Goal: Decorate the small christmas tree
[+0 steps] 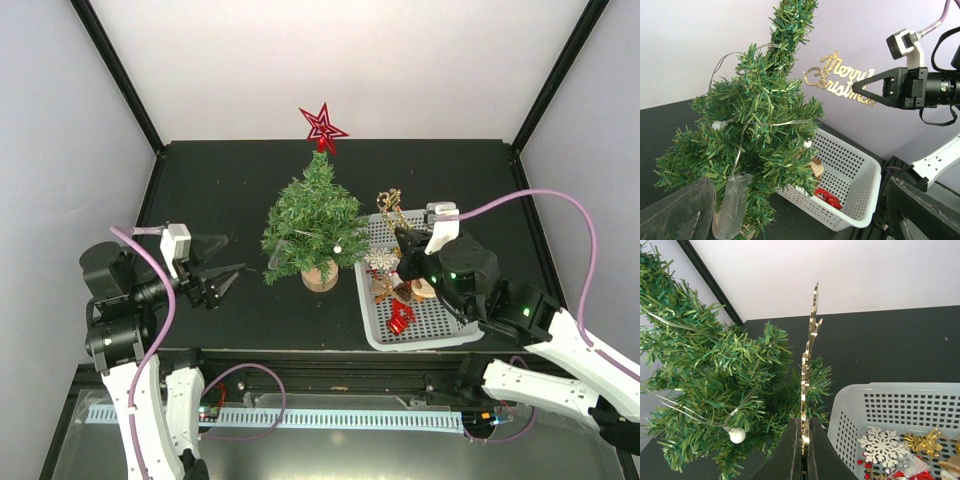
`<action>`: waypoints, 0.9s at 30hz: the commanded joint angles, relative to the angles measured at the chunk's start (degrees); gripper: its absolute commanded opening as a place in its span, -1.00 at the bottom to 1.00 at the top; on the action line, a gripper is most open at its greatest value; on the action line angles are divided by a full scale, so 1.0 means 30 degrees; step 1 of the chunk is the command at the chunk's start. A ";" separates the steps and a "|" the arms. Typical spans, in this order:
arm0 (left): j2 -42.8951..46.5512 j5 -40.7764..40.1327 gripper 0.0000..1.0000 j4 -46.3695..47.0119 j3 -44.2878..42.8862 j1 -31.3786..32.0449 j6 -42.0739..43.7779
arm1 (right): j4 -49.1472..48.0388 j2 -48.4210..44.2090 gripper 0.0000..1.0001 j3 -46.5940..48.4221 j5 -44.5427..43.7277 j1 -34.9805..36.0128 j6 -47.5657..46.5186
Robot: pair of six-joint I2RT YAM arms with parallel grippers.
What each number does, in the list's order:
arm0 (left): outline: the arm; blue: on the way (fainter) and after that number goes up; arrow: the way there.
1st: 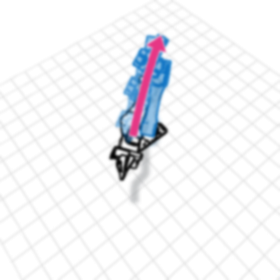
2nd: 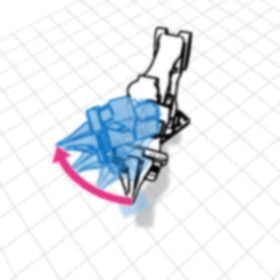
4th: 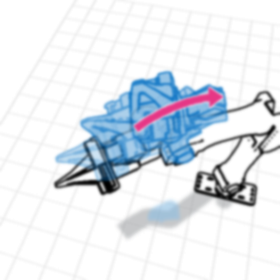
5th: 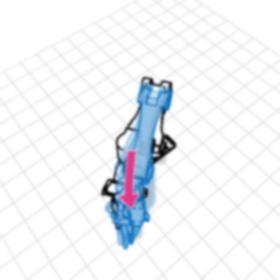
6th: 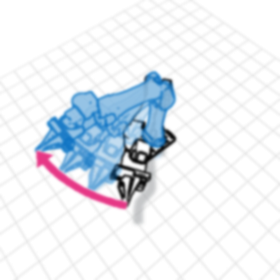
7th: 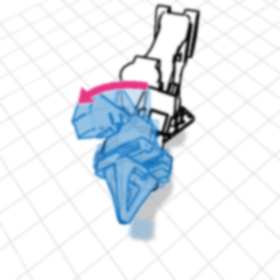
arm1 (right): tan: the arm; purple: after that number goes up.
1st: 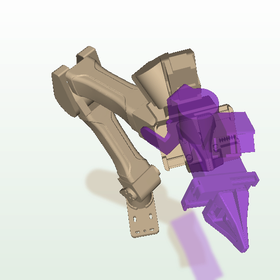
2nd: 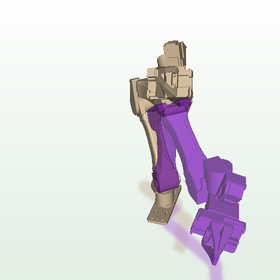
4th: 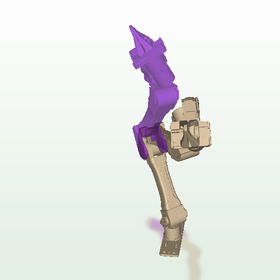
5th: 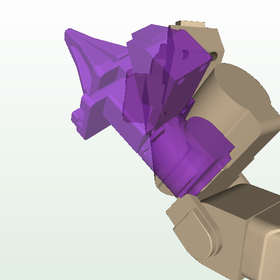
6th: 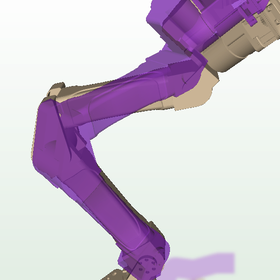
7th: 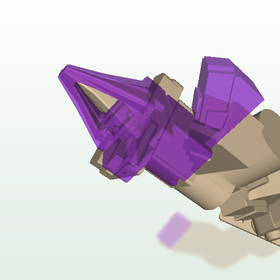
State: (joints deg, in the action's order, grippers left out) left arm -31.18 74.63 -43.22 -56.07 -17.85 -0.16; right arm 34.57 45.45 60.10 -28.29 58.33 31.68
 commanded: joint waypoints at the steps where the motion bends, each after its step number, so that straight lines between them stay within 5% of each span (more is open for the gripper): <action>1: 0.0349 0.1031 0.85 0.1292 0.0324 -0.0442 -0.1119 | -0.1565 -0.0073 -0.98 -0.0025 0.0686 -0.0175 0.0412; 27: 0.2090 0.3465 0.88 0.7779 0.3443 -0.2300 -0.6894 | -0.0888 0.6261 -0.98 0.5651 0.2606 -0.0780 0.2846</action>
State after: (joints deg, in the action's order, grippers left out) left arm -25.76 82.94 -23.42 -46.24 -24.08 -18.09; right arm 30.96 61.95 75.18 -21.89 56.16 37.65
